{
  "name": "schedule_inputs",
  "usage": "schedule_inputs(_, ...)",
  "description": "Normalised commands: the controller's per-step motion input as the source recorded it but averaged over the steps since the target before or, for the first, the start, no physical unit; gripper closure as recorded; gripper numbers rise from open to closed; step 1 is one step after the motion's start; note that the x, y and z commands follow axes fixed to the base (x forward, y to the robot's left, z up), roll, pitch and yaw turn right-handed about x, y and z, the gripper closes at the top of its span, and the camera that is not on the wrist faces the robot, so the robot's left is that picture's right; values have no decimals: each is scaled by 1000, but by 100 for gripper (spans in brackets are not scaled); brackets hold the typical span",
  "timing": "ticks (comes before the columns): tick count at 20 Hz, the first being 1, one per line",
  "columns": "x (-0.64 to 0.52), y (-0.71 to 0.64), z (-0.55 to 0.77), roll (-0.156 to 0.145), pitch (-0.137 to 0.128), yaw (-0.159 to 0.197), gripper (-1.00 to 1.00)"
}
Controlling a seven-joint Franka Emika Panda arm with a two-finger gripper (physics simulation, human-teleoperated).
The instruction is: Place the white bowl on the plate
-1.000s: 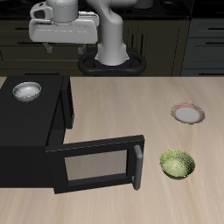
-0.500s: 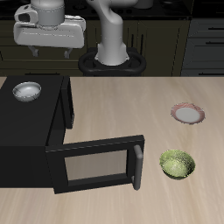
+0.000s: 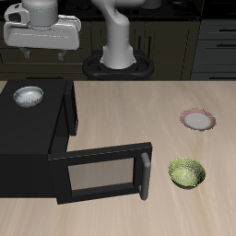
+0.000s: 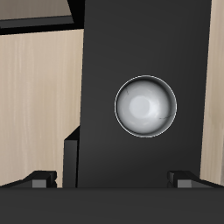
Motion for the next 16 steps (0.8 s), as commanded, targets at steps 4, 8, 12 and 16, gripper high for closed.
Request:
schedule_inputs(4,-19,-266,40,-5,-3,0,-100)
schedule_inputs(8,-25,-170,-17,-25,-1,32,-100)
schedule_inputs(12,-42,-205,30,4,-15,19,-100)
schedule_inputs(16,-32,-125,56,9,-11,6,-100)
